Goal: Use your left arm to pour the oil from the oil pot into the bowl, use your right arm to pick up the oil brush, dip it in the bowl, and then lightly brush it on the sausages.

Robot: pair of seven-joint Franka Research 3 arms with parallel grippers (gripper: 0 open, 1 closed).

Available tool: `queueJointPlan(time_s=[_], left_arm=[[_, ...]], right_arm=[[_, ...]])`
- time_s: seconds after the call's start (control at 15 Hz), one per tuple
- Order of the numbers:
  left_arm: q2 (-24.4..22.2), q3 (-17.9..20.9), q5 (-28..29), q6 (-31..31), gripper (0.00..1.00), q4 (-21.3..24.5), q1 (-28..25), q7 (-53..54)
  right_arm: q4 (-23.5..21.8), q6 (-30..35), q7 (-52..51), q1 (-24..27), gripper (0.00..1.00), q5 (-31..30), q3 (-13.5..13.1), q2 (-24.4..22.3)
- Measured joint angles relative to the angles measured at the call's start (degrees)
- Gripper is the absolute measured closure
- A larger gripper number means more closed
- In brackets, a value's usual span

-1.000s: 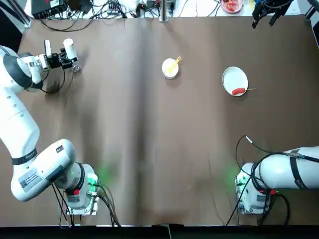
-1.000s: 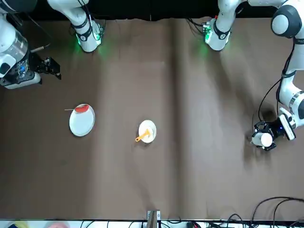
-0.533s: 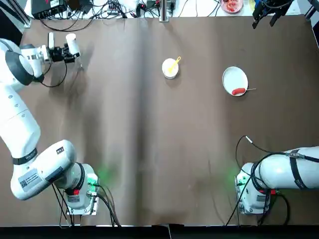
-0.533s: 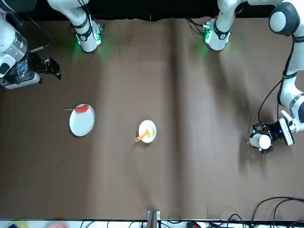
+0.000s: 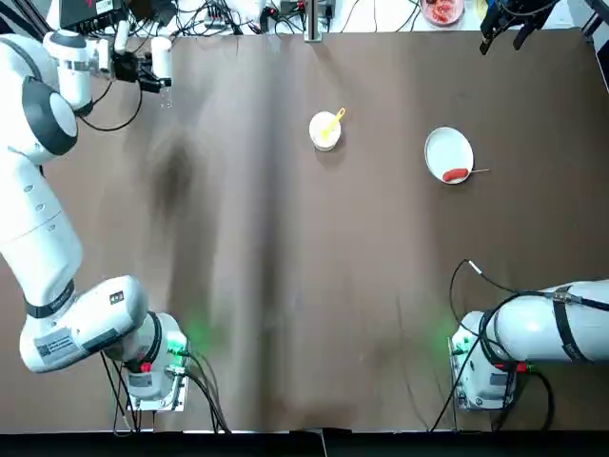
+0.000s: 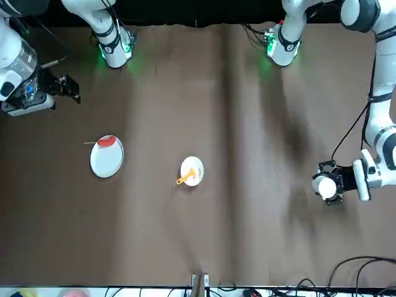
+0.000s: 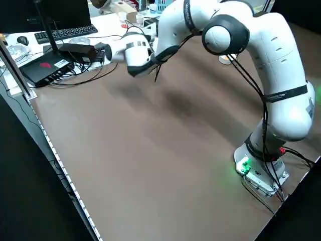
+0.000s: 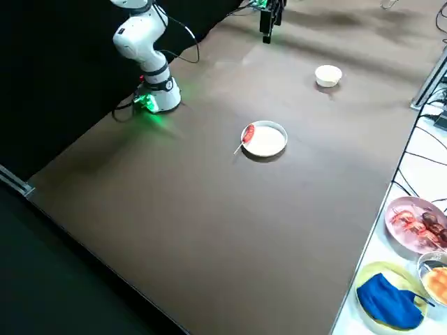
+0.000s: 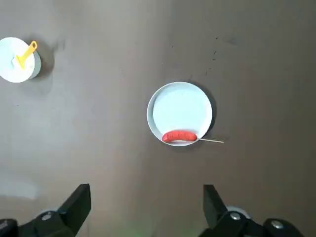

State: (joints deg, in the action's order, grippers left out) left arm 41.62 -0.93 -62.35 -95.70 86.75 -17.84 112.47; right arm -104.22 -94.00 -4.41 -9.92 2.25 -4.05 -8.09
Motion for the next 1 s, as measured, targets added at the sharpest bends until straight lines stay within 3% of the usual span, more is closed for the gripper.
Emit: queueJointPlan(time_s=[0.6, 1.0], left_arm=[[-4.1, -0.3, 0.7, -11.6, 0.44, -0.1, 15.0, -11.8], [-4.7, -0.1, 5.2, -28.2, 0.44, -0.1, 31.4, -27.2]], right_arm=[[0.0, 0.0, 0.0, -0.5, 0.00, 0.0, 0.0, 0.0], [0.0, 0.0, 0.0, -0.5, 0.00, 0.0, 0.0, 0.0]])
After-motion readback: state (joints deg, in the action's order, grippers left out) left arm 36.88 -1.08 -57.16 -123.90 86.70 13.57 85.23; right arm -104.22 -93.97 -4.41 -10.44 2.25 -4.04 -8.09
